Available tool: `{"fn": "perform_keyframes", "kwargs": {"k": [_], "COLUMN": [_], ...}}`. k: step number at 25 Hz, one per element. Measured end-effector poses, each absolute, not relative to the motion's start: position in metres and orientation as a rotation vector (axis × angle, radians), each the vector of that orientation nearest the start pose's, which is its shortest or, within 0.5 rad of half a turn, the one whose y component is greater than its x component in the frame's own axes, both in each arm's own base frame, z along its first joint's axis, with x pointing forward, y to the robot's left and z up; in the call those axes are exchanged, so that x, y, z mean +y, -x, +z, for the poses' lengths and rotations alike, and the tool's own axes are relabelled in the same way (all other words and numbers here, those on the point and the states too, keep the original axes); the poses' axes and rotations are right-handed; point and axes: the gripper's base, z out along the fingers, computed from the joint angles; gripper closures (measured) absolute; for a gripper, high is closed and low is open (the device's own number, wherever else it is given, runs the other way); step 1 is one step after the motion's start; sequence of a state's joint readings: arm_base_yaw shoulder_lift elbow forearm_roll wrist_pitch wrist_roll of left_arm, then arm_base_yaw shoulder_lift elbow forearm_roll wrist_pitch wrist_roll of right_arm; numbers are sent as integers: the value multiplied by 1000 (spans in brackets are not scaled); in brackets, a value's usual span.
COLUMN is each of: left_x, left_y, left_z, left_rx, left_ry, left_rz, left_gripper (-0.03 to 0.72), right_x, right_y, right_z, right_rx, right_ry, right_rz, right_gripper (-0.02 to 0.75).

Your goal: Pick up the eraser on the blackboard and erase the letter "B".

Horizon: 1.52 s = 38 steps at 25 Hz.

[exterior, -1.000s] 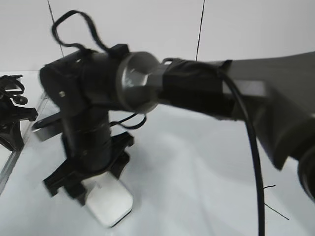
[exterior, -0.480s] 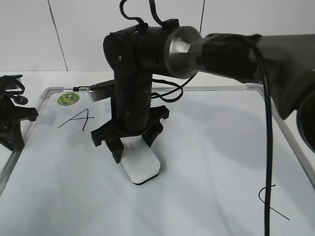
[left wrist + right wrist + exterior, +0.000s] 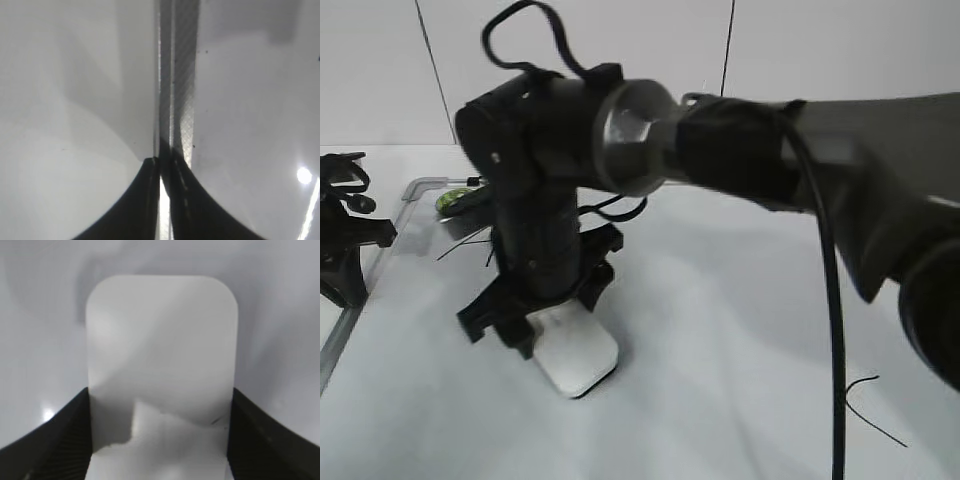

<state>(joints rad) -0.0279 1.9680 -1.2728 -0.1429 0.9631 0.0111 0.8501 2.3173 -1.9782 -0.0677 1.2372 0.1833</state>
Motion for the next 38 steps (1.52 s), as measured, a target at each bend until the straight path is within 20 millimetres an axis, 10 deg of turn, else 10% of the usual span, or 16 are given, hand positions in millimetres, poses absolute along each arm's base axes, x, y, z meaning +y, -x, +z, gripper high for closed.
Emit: {"fn": "perform_keyframes", "kwargs": {"k": [8,17,38], "left_x": [-21,-21,-21], "left_y": [-363,-362,-362], "left_z": [153,153,153], "left_rx": [3141,3149,3149], "left_ry": [67,66,64], "left_rz": [-185,-185,-183], "left_gripper": [653,653,652], "right_x": [412,415,304], "right_y": [-243,-238,-369], "right_z": [170,170,174], "right_rx": [2781,2754,2953], "right_ry": [1322,1337,764], "right_rz": [129,83,104], "right_gripper": [195,195,195]}}
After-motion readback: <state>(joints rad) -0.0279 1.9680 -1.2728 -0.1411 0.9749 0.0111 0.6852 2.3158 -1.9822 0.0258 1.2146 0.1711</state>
